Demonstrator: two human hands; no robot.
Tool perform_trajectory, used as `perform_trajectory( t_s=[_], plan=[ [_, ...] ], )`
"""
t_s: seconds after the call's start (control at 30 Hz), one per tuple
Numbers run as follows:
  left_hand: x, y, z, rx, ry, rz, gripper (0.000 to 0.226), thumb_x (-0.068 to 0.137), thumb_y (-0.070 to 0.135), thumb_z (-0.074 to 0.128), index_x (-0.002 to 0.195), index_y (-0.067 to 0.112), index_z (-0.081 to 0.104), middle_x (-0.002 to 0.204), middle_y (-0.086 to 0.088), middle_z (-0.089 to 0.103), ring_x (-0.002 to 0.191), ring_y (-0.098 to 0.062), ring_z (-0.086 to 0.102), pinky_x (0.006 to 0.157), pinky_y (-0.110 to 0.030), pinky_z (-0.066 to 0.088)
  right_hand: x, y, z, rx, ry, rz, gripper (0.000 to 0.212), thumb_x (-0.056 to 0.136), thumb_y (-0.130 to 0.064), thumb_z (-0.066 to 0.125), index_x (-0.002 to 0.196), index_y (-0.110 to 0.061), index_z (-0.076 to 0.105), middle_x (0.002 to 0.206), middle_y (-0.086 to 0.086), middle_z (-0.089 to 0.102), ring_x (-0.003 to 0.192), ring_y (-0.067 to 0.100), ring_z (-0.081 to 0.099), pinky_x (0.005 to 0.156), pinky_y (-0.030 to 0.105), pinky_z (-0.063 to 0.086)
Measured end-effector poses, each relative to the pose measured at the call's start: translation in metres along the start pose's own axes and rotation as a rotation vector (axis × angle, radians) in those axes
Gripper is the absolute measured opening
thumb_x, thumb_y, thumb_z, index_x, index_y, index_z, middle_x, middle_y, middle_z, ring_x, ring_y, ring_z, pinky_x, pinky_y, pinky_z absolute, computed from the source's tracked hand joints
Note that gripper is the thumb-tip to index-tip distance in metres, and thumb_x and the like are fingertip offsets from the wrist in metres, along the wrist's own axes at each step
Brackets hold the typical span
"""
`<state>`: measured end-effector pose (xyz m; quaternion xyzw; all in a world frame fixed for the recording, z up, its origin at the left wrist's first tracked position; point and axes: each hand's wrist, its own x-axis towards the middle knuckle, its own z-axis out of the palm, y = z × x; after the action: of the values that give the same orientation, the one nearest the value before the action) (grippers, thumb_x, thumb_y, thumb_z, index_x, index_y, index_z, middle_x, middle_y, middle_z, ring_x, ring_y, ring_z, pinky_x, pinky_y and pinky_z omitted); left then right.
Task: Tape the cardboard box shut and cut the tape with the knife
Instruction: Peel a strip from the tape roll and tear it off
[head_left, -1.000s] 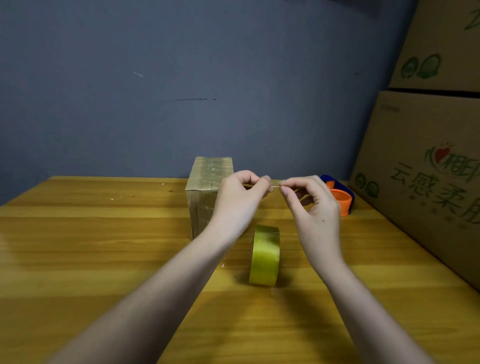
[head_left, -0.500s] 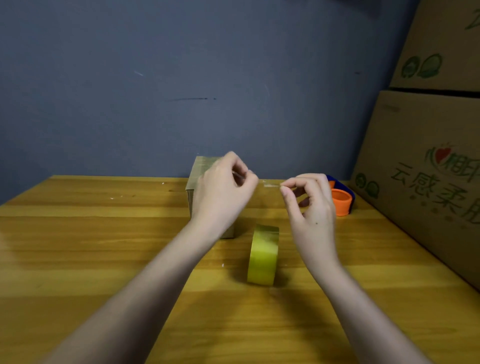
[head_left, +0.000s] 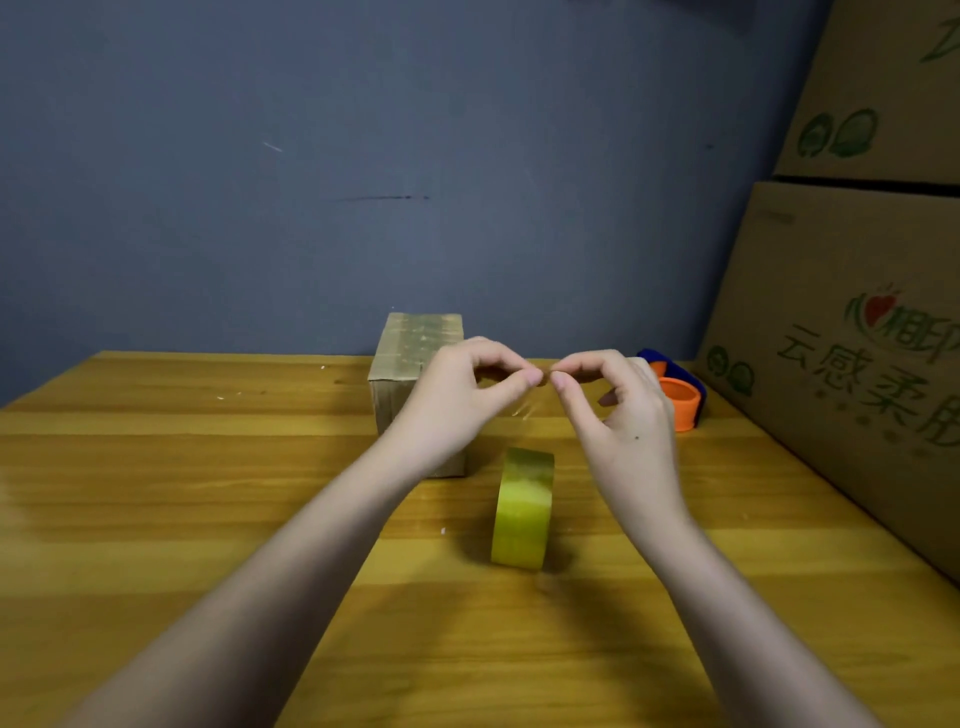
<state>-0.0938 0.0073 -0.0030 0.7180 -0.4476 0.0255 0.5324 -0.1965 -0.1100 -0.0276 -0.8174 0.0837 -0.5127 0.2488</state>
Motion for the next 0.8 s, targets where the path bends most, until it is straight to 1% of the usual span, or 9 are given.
perform_trajectory(
  t_s=[0.07,0.2,0.37,0.47,0.53,0.57,0.63,0.7,0.8],
  plan=[
    [0.0,0.001,-0.002,-0.086,-0.035,-0.054,0.006,0.082,0.021,0.069,0.078,0.018,0.072,0.079,0.004,0.07,0.076,0.001,0.061,0.072,-0.01,0.046,0.002,0.0,-0.002,0.02,-0.02,0.018,0.005,0.087,-0.031,0.061,0.09,-0.03,0.064,0.084,-0.026,0.057,0.091,0.0,0.052,0.073,0.009,0.039],
    [0.001,-0.001,-0.006,-0.152,-0.066,-0.08,0.014,0.084,0.021,0.067,0.08,0.009,0.074,0.079,0.001,0.072,0.076,0.002,0.061,0.071,-0.008,0.046,0.003,-0.001,-0.002,0.071,-0.047,0.043,0.005,0.087,-0.029,0.062,0.088,-0.034,0.062,0.083,-0.027,0.059,0.091,0.0,0.054,0.072,0.009,0.04],
    [0.0,-0.004,-0.008,-0.113,-0.093,-0.042,0.016,0.087,0.021,0.063,0.074,0.025,0.072,0.078,0.011,0.071,0.076,0.008,0.062,0.072,-0.004,0.044,0.006,-0.002,-0.002,0.189,-0.032,0.114,0.008,0.083,-0.02,0.069,0.088,-0.026,0.066,0.084,-0.016,0.067,0.086,0.004,0.062,0.072,0.015,0.047],
    [0.0,-0.006,-0.005,-0.104,-0.021,-0.009,0.018,0.085,0.022,0.065,0.07,0.029,0.07,0.079,0.005,0.07,0.076,0.003,0.062,0.072,-0.009,0.046,0.01,-0.003,-0.002,0.33,-0.037,0.201,0.008,0.08,-0.015,0.071,0.088,-0.014,0.068,0.082,-0.007,0.071,0.08,0.005,0.067,0.068,0.021,0.051],
    [0.0,-0.006,-0.003,-0.115,-0.015,-0.006,0.014,0.085,0.024,0.066,0.073,0.027,0.072,0.08,0.002,0.071,0.078,-0.002,0.063,0.076,-0.015,0.047,0.01,0.0,-0.002,0.4,-0.06,0.261,0.011,0.081,-0.014,0.07,0.091,-0.011,0.068,0.084,-0.005,0.072,0.082,0.007,0.068,0.072,0.024,0.053],
    [0.0,-0.006,-0.003,-0.126,-0.02,-0.008,0.013,0.085,0.024,0.066,0.073,0.026,0.072,0.079,0.004,0.071,0.078,-0.001,0.063,0.076,-0.014,0.047,0.01,0.002,-0.001,0.434,-0.076,0.291,0.012,0.082,-0.015,0.068,0.094,-0.011,0.068,0.087,-0.005,0.071,0.084,0.006,0.067,0.073,0.024,0.053],
    [0.001,-0.006,-0.003,-0.142,-0.028,-0.012,0.014,0.085,0.023,0.065,0.074,0.027,0.072,0.075,0.009,0.07,0.076,0.002,0.062,0.074,-0.009,0.046,0.009,0.006,-0.001,0.477,-0.109,0.331,0.015,0.084,-0.017,0.066,0.098,-0.012,0.069,0.092,-0.006,0.071,0.086,0.004,0.065,0.074,0.02,0.052],
    [0.001,-0.005,-0.002,-0.144,-0.026,-0.012,0.014,0.085,0.022,0.065,0.074,0.025,0.072,0.073,0.009,0.069,0.075,0.003,0.062,0.074,-0.009,0.046,0.009,0.01,0.0,0.461,-0.141,0.325,0.012,0.086,-0.017,0.064,0.095,-0.013,0.071,0.089,-0.008,0.07,0.083,0.0,0.064,0.073,0.016,0.049],
    [0.002,-0.006,-0.001,-0.096,-0.008,-0.013,0.012,0.085,0.025,0.066,0.075,0.023,0.073,0.08,0.002,0.071,0.081,-0.006,0.064,0.08,-0.022,0.049,0.01,0.01,-0.001,0.414,-0.161,0.292,0.011,0.087,-0.017,0.062,0.086,-0.014,0.073,0.081,-0.008,0.072,0.08,-0.001,0.064,0.071,0.013,0.048]
  ],
)
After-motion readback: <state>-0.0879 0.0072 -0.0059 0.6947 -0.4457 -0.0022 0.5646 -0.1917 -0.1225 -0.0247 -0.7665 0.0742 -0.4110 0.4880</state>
